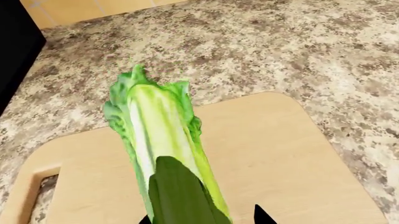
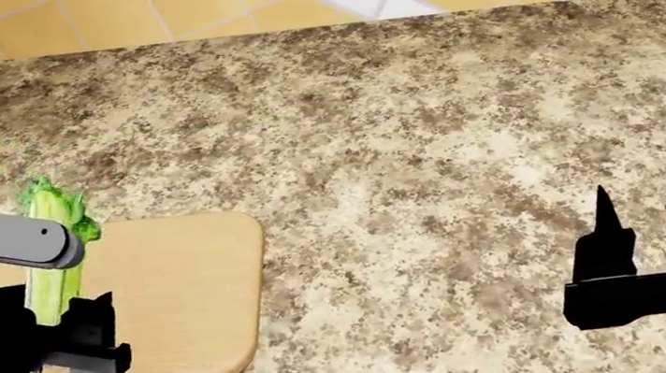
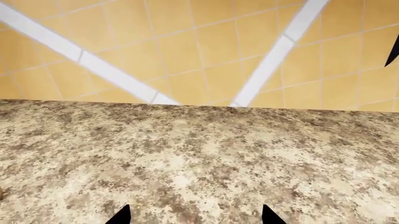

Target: Place the celery and the celery on separate cutting boards.

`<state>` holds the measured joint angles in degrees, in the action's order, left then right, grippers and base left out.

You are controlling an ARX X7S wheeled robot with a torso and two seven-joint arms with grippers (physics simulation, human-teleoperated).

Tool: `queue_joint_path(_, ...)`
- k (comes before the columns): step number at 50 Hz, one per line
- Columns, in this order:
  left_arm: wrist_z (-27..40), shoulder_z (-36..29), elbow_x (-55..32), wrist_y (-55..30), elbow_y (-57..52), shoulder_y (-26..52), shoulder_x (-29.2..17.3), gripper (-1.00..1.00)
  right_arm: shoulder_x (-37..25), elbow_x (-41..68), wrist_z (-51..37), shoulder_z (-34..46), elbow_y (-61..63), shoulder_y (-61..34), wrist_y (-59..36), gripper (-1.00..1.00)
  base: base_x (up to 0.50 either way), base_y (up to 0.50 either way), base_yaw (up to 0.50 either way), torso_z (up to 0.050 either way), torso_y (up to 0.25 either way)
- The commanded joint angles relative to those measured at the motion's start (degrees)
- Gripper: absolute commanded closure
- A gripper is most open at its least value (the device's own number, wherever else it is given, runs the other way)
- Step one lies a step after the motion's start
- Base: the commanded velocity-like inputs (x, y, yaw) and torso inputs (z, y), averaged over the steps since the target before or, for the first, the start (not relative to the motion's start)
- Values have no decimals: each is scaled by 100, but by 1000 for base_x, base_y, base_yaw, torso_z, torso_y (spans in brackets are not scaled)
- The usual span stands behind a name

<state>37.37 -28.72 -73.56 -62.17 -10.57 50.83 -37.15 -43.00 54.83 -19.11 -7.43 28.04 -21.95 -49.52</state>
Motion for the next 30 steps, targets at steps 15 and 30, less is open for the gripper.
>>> queue_joint_path(15, 236, 525, -530, -76, -405, 273, -20, -100, 107, -54, 171, -128, 12, 87, 51, -100, 0, 0, 0, 0, 0)
queue_joint_path(30, 967, 1388, -1714, -36, -1215, 259, -728, -100, 25, 162, 16, -148, 140, -169, -158, -100, 0, 0, 0, 0, 0)
